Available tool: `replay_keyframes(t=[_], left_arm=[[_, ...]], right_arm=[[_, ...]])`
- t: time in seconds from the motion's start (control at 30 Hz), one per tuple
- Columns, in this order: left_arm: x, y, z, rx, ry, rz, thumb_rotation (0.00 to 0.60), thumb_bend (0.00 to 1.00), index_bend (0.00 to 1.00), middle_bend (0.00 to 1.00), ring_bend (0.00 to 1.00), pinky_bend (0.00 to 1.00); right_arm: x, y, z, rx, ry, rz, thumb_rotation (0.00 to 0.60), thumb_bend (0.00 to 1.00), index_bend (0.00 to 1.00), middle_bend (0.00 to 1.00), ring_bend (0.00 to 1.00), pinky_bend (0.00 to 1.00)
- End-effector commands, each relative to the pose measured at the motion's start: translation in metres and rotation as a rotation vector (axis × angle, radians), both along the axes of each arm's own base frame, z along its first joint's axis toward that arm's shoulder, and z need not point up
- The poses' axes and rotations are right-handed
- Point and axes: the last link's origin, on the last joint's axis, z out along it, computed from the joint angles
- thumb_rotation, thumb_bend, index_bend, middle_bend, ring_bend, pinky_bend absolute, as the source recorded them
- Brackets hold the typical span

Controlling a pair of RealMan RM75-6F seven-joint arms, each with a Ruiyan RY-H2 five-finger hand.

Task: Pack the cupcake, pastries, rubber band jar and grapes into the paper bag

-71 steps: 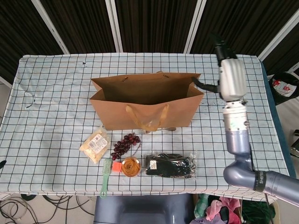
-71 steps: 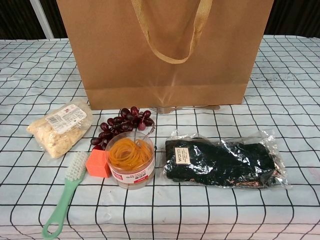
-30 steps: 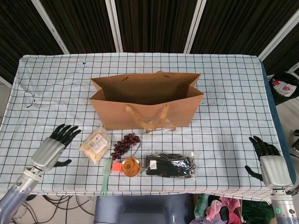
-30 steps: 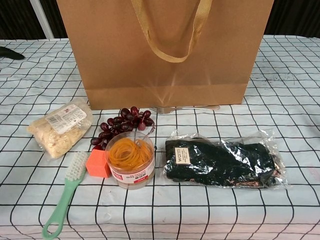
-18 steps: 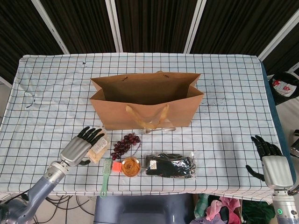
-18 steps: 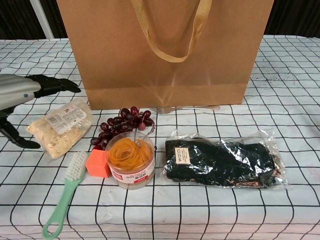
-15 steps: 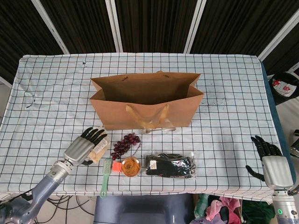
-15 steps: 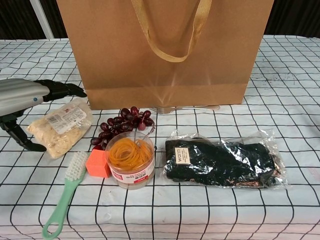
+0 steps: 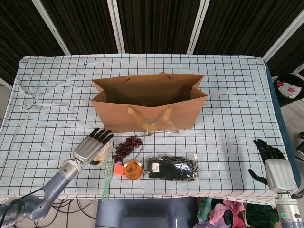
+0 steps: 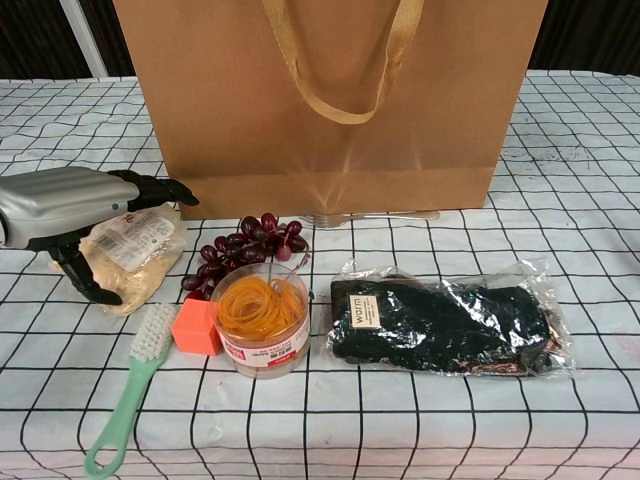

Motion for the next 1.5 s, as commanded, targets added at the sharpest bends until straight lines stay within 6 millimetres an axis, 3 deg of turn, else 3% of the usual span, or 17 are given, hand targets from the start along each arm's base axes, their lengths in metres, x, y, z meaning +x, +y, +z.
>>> replay_keyframes(t=[0.03,0.2,0.5,0.87,1.13,1.4,1.5], left_arm=[[0.000,0.002,-0.002,-0.003,0.009,-0.009,0.600,0.01,0.04,0.03,0.00,0.05],[-0.007,0.003,-0.002,0.005,0.043,-0.007,0.600,0.06,0.06,0.08,0.02,0.12],[-0.012,0.004,-0.002,0.038,0.054,-0.011,0.600,0.20,0.21,0.26,0.20,0.33],[-0.006,-0.001,0.008,0.106,-0.066,-0.043,0.600,0.28,0.32,0.35,0.26,0.37],[0.013,-0.021,0.037,0.153,-0.155,-0.125,0.600,0.28,0.32,0.35,0.26,0.37],[0.055,-0.059,0.088,0.255,-0.312,-0.363,0.600,0.28,0.31,0.35,0.26,0.37],[0.069,-0.065,0.108,0.323,-0.357,-0.442,0.600,0.28,0.30,0.35,0.26,0.37]], right_arm=[[0.000,0.000,-0.001,0.003,-0.002,-0.004,0.600,0.13,0.12,0.11,0.19,0.22],[0.000,0.000,0.000,0.002,-0.008,-0.001,0.600,0.13,0.13,0.11,0.19,0.22],[-0.003,-0.002,0.001,0.003,-0.025,-0.013,0.600,0.13,0.13,0.11,0.19,0.22],[-0.007,-0.004,0.001,0.010,-0.027,-0.020,0.600,0.13,0.13,0.11,0.19,0.22],[-0.008,-0.004,0.005,-0.004,-0.026,-0.026,0.600,0.13,0.13,0.11,0.19,0.22],[-0.011,-0.004,0.011,-0.027,-0.025,-0.034,0.600,0.13,0.13,0.11,0.19,0.22],[-0.011,-0.003,0.013,-0.035,-0.019,-0.035,0.600,0.13,0.13,0.11,0.19,0.22]])
